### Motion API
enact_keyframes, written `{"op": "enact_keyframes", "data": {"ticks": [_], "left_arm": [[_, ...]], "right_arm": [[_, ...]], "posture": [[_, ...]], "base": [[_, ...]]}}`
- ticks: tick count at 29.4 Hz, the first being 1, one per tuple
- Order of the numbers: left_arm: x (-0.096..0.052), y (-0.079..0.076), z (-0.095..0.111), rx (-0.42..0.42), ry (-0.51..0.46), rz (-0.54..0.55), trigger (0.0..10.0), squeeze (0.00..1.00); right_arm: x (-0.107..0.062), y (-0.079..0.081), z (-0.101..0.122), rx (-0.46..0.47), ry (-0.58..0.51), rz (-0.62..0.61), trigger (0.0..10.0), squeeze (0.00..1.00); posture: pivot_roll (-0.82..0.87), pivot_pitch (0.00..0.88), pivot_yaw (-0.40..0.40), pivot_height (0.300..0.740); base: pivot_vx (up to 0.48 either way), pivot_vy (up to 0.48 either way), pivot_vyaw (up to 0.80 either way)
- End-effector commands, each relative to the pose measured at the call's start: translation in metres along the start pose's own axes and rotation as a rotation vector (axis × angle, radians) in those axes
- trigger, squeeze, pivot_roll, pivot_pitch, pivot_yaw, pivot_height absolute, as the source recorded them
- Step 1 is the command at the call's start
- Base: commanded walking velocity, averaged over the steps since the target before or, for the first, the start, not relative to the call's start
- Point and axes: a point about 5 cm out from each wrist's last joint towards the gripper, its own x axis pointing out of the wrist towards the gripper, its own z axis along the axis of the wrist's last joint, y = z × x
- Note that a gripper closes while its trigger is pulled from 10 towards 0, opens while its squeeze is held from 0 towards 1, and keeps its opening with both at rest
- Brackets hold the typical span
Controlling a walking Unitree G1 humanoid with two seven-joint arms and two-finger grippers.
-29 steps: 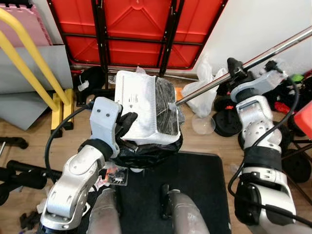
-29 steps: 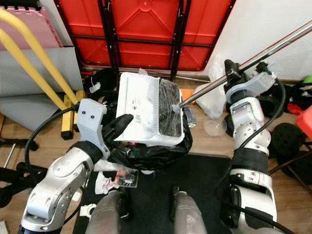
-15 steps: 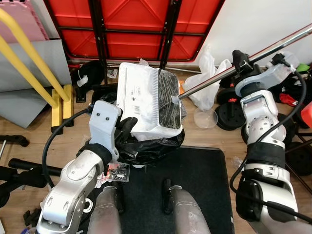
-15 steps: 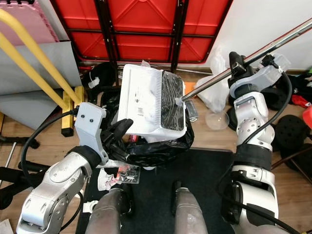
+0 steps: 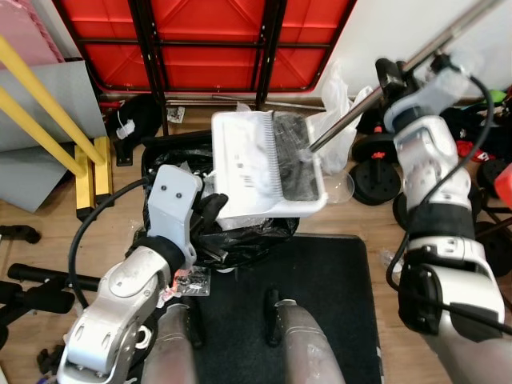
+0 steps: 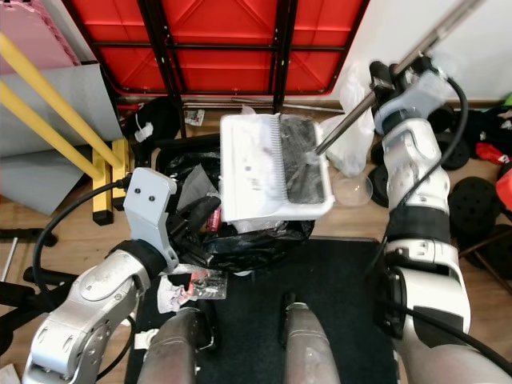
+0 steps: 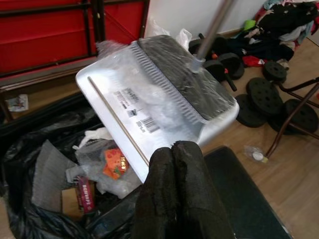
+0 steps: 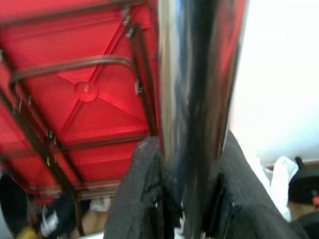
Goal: Sweep floor
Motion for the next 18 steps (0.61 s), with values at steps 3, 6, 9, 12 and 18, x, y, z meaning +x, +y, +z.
{"op": "enact_keyframes", "data": {"ticks": [3, 6, 9, 12, 18], "left_arm": [[-0.005, -0.012, 0.001, -0.017, 0.006, -0.047, 10.0, 0.0], [-0.006, -0.014, 0.002, -0.017, 0.006, -0.054, 10.0, 0.0], [-0.01, -0.017, 0.002, 0.002, 0.012, -0.058, 10.0, 0.0], [-0.012, -0.018, 0.003, 0.008, 0.015, -0.058, 10.0, 0.0], [-0.018, -0.021, 0.005, 0.008, 0.02, -0.062, 10.0, 0.0]], "right_arm": [[0.009, 0.006, 0.015, -0.044, -0.056, 0.005, 10.0, 0.0], [0.012, 0.008, 0.017, -0.049, -0.057, 0.006, 10.0, 0.0], [0.019, 0.019, 0.021, -0.089, -0.052, 0.037, 10.0, 0.0], [0.024, 0.033, 0.021, -0.148, -0.035, 0.084, 10.0, 0.0], [0.036, 0.066, 0.026, -0.305, -0.01, 0.154, 10.0, 0.0]], "posture": [[-0.1, 0.415, -0.145, 0.74], [-0.1, 0.419, -0.147, 0.74], [-0.09, 0.438, -0.154, 0.74], [-0.09, 0.452, -0.158, 0.74], [-0.09, 0.473, -0.165, 0.74]], "base": [[0.0, 0.0, 0.0], [0.0, 0.0, 0.0], [0.0, 0.0, 0.0], [0.0, 0.0, 0.0], [0.0, 0.0, 0.0]]}}
